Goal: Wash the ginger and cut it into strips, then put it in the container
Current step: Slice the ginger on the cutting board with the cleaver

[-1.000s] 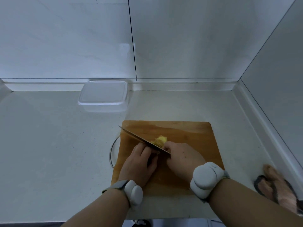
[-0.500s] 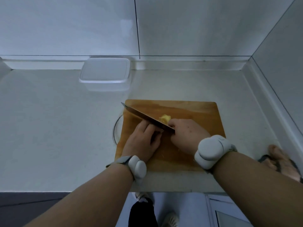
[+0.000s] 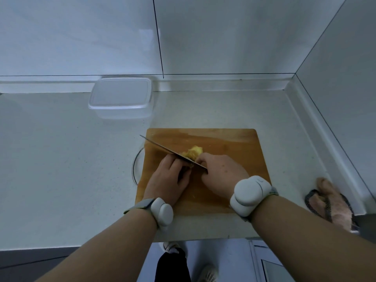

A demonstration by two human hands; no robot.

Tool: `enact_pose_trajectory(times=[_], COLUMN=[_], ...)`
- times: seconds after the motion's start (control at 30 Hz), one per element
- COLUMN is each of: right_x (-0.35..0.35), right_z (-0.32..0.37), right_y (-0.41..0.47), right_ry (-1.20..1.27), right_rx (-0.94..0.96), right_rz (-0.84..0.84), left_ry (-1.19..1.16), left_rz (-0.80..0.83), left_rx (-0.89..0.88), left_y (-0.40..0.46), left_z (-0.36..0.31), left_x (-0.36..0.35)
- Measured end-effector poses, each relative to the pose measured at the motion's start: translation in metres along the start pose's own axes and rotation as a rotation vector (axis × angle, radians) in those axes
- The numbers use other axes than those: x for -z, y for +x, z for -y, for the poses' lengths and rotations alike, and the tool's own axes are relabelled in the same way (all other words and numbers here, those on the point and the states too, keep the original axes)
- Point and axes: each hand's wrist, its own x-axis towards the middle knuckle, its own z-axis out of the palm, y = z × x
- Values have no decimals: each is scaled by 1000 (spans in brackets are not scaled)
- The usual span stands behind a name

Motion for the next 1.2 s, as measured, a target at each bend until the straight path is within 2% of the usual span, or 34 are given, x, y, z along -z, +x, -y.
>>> enact_pose_trajectory(times=[0.4,1.2], right_x=[2,2], right_z=[-5,-5], right_y=[0,-4], right_ry=[90,67], right_rx=[8,28], right_rz=[43,60], left_ry=[28,38], left_rz=[-7,4], left_rx=[15,31], left_y=[1,1], left_z=[-3,0], left_x=[1,-3])
